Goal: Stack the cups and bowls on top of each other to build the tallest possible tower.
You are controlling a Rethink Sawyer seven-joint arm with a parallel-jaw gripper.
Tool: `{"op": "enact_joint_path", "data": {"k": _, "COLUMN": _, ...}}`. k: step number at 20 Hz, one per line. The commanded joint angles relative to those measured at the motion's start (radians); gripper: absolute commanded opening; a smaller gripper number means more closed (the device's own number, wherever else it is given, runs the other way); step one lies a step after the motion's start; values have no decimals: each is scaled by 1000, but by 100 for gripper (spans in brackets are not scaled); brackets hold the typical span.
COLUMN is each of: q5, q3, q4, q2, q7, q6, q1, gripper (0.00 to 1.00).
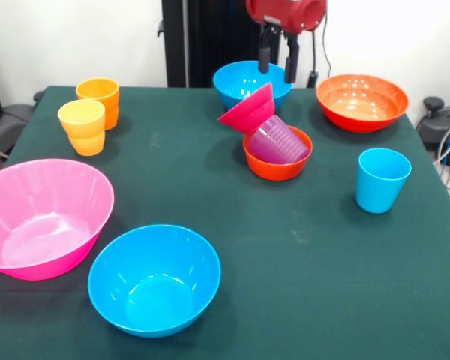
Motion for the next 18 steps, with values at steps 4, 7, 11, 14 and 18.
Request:
{"op": "enact_joint_path", "data": {"k": 4, "q5": 3, "q3": 96, "q4": 25, "q2": -16, "q7": -96, "q6": 126, "q1": -2, "gripper": 100}}
{"op": "enact_joint_path", "data": {"k": 7, "q5": -19, "q3": 93, "q4": 27, "q2": 55, "q7": -64, "q6": 51, "q1": 2, "gripper": 100}}
{"op": "enact_joint_path", "data": {"k": 11, "q5": -79, "q3": 39, "q4": 0, "q2": 167, "q7": -27, "q6": -52, "q1": 34, "gripper": 100}}
{"op": "enact_joint_path", "data": {"k": 14, "q5": -117, "q3": -17, "q4": -28, "q2": 215, "q7": -17, "q6": -51, "q1": 65, "gripper": 100}}
{"op": "enact_joint_path", "data": {"k": 18, "q5": -158, "q3": -85, "q4": -60, "q2": 238, "q7": -20, "q6": -15, "q1": 97, "gripper": 100}}
